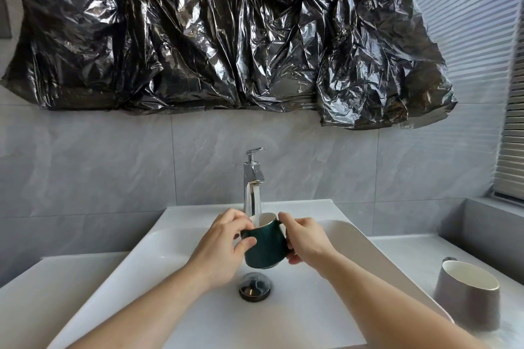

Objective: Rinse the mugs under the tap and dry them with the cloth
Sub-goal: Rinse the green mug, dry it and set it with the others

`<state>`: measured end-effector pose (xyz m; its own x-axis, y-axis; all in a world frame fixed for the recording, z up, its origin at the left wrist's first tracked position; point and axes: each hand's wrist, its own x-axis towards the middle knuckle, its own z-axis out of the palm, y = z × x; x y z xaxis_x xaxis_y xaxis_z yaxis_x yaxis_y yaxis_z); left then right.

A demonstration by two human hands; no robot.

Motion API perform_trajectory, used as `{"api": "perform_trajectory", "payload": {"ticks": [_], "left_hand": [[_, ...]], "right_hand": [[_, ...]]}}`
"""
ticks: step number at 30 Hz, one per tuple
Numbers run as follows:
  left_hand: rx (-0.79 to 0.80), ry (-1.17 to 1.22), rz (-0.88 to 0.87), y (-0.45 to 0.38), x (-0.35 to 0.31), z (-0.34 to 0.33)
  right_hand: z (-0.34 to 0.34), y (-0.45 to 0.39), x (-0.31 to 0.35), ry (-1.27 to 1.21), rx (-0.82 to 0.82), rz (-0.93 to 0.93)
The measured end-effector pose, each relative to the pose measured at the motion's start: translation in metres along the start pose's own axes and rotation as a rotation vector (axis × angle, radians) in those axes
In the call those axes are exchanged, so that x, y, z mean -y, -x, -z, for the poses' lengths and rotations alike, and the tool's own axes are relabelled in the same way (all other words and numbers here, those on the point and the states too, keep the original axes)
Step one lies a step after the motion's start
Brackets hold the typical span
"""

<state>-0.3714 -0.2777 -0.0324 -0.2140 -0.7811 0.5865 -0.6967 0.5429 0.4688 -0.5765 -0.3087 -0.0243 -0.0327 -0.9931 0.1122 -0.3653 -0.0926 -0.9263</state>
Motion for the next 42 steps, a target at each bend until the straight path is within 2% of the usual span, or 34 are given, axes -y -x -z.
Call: {"api": "perform_trajectory", "payload": {"ticks": [6,9,11,13,18,23,26,32,36,42], "left_hand": [[-0.109,-0.109,-0.012,-0.003,-0.018,0.012],[-0.23,-0.143,-0.046,-0.03,-0.042,0.031],[-0.25,-0.181,-0.047,-0.055,-0.059,0.045],[-0.193,-0.27,-0.026,-0.081,-0.075,0.054],[0.086,-0.529,0.119,-0.115,-0.088,0.047],[0.083,-0.483,0.16,-0.105,-0.089,0.037],[0.159,-0.517,0.174,-0.098,-0.097,0.045],[0.25,-0.275,0.176,-0.006,-0.108,0.053],[0.388,-0.258,0.283,0.069,-0.084,0.067],[0.448,-0.303,0.451,0.117,-0.056,0.079]], "right_hand": [[-0.001,0.005,-0.001,0.045,0.048,0.011],[-0.003,0.004,-0.001,0.05,0.068,0.009],[-0.003,0.003,0.0,0.053,0.066,0.012],[-0.003,0.004,0.0,0.055,0.062,0.023],[-0.003,0.007,-0.001,0.1,0.046,0.06],[-0.001,0.013,-0.001,0.19,0.035,0.082],[0.001,0.015,-0.001,0.168,0.04,0.079],[0.01,0.029,0.006,0.204,0.023,0.107],[0.02,0.046,0.008,0.269,0.01,0.141],[0.051,0.085,0.021,0.38,-0.044,0.148]]}}
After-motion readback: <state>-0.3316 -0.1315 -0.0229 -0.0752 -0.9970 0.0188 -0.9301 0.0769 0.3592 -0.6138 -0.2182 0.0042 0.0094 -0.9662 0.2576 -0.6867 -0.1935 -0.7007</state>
